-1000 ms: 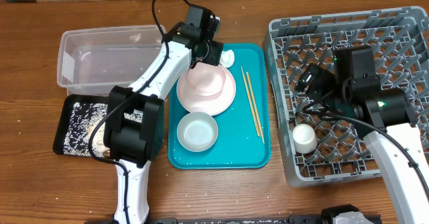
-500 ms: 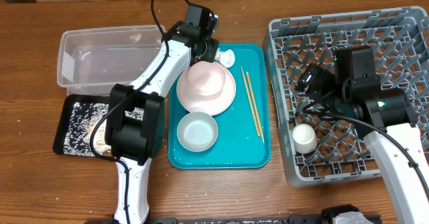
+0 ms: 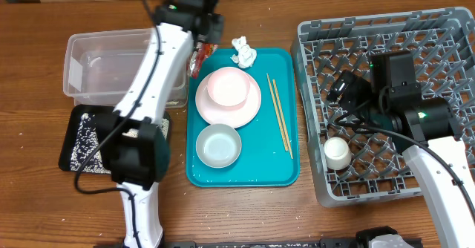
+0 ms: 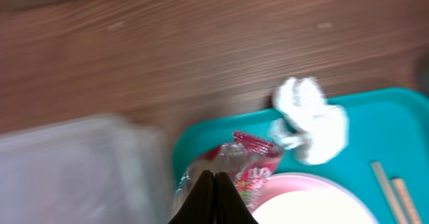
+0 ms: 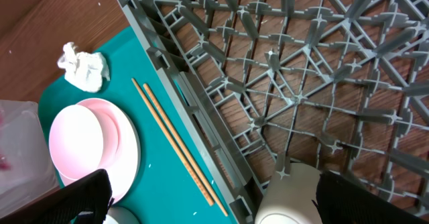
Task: Sort waste into correct bins and load items into the dishwasher
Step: 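Grasp the red wrapper with the left gripper and drop it in the clear bin, then grasp the white tissue with the left gripper and drop it in the clear bin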
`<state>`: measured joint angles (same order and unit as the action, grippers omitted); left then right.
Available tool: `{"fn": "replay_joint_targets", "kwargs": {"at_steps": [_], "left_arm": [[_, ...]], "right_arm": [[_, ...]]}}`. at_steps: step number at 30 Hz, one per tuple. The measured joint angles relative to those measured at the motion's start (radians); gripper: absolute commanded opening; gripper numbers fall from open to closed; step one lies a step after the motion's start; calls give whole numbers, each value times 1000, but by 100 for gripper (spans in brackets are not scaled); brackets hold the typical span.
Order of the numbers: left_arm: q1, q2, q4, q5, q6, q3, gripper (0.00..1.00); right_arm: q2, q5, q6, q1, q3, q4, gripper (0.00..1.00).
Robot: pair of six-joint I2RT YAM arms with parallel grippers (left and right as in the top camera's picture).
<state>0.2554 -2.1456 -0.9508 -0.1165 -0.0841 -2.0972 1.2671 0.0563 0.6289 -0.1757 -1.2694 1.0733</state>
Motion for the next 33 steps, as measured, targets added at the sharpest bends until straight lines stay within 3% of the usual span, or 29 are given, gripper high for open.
{"fn": "replay_joint_targets", "kwargs": {"at_steps": [9,10,12,14,19,26,33], "left_arm": [[-177,29,-150,-38,-96,-4,4],[-195,29,-151,-35,-104,-4,29],[-219,29,-139,-14,-111,-4,47],[-227,29,-110,38,-101,-4,54],[-169,29,-61,165,-54,-4,58],[24,-2,40,165,-17,-6,60],[159,-168,193,137,-14,-10,67]], "right_arm": [[0,0,0,0,0,0,100],[0,0,0,0,0,0,100],[0,0,0,0,0,0,100],[0,0,0,0,0,0,100],[0,0,0,0,0,0,100],[0,0,0,0,0,-1,100],[0,0,-1,0,0,0,100]]}}
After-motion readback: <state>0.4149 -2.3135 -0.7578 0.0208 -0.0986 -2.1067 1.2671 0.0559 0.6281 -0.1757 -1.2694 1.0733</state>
